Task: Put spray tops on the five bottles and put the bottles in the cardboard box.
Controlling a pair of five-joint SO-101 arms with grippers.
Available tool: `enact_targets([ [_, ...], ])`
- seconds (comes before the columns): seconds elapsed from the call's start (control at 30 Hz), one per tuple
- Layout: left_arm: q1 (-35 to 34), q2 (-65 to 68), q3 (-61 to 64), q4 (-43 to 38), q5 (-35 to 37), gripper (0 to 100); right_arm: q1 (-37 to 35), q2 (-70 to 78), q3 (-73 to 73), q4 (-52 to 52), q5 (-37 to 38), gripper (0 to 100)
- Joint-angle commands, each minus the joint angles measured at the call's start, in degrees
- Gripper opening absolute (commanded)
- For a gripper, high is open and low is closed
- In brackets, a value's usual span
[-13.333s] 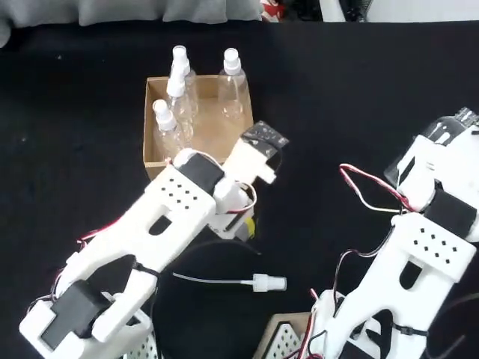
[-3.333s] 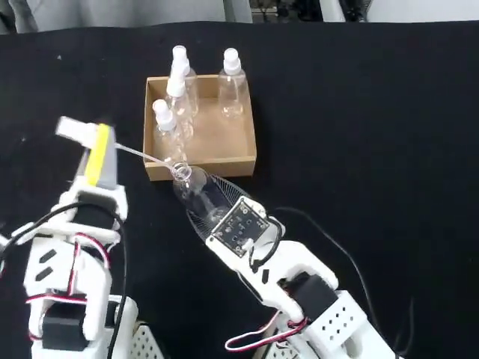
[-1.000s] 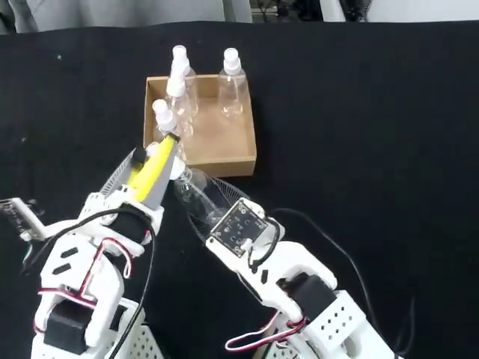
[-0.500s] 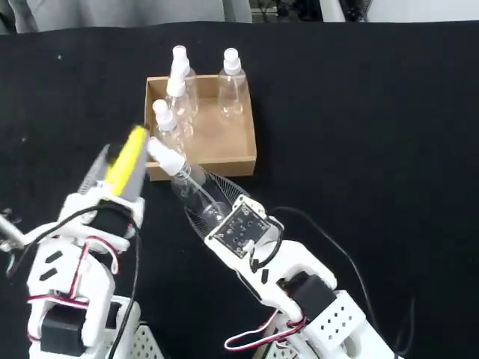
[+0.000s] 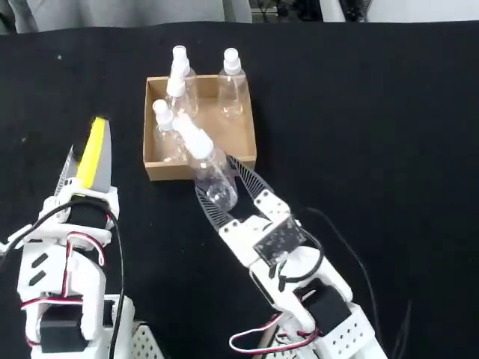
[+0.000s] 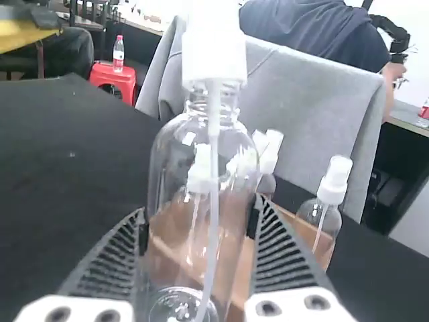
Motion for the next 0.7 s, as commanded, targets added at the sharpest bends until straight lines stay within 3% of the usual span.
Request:
enact_targets([
  [0.0,-0.75,0.18,2.51,-5.63,0.18,24,-1.93,-8.57,0.48,3.08,-0.44,2.1],
  [0.13,0.66,0.26,6.29,-10.29,0.0,24,-4.31,-9.63,2.15,3.78,-0.44,2.1],
  [0.23,5.93,0.26,7.16,-10.37,-4.75,24,-5.01,-9.45,2.42,3.78,-0.44,2.1],
  [0.67,23.6,0.26,7.78,-1.32,-17.05,24,-5.1,-9.36,2.51,3.78,-0.44,2.1],
])
